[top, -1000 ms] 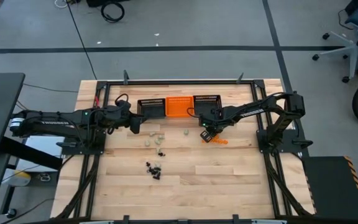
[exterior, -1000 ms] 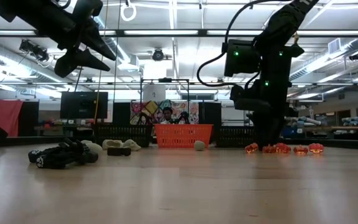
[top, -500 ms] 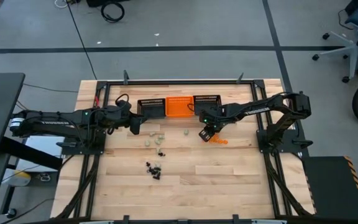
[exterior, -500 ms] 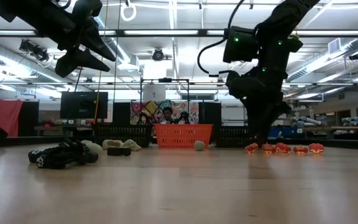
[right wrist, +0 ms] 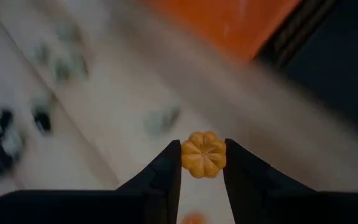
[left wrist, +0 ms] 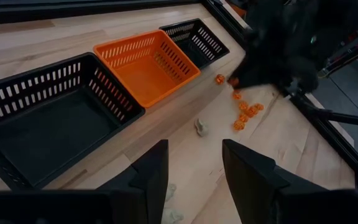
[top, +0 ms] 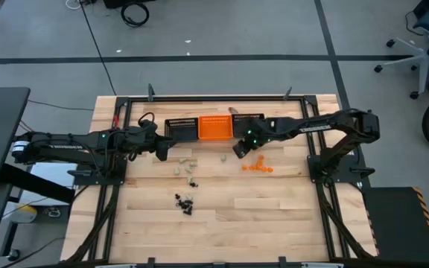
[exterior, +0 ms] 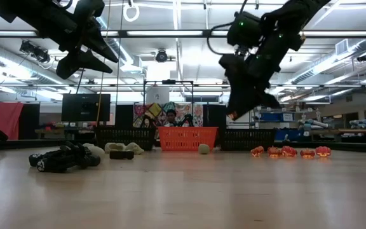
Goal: Sort Halloween decoration
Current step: Put the orange pumpkin toy into the right black bin
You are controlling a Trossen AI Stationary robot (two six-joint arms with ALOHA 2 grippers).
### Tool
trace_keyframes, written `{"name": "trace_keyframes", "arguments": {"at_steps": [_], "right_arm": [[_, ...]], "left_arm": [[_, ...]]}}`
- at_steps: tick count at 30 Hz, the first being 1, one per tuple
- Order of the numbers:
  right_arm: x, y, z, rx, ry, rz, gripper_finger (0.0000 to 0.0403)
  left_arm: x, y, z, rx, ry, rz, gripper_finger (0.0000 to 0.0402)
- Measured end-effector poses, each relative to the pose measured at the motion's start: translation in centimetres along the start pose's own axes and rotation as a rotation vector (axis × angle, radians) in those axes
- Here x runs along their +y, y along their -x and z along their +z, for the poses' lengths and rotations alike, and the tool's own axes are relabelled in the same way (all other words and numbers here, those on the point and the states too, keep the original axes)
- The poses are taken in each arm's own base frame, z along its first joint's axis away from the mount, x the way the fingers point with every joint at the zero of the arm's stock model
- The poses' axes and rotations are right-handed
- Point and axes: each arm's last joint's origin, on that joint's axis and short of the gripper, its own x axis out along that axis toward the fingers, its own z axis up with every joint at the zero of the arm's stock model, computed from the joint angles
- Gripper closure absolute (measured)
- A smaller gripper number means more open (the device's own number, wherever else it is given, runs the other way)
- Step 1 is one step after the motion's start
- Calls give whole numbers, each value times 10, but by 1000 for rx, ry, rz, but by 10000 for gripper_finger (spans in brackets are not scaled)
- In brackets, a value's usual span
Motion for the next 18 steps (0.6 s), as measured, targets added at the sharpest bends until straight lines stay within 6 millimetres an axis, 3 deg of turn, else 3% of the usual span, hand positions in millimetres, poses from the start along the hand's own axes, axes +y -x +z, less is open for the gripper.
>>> {"name": "trace_keyframes", "arguments": {"at_steps": [7, 18], "right_arm": [[-22, 18, 22, -138, -79, -86, 297], [-62, -8, 33, -29, -139, -160, 279]], "left_arm": [[0, 0, 0, 0, -2, 0, 244], [0, 0, 0, 0, 15, 0, 244]]}}
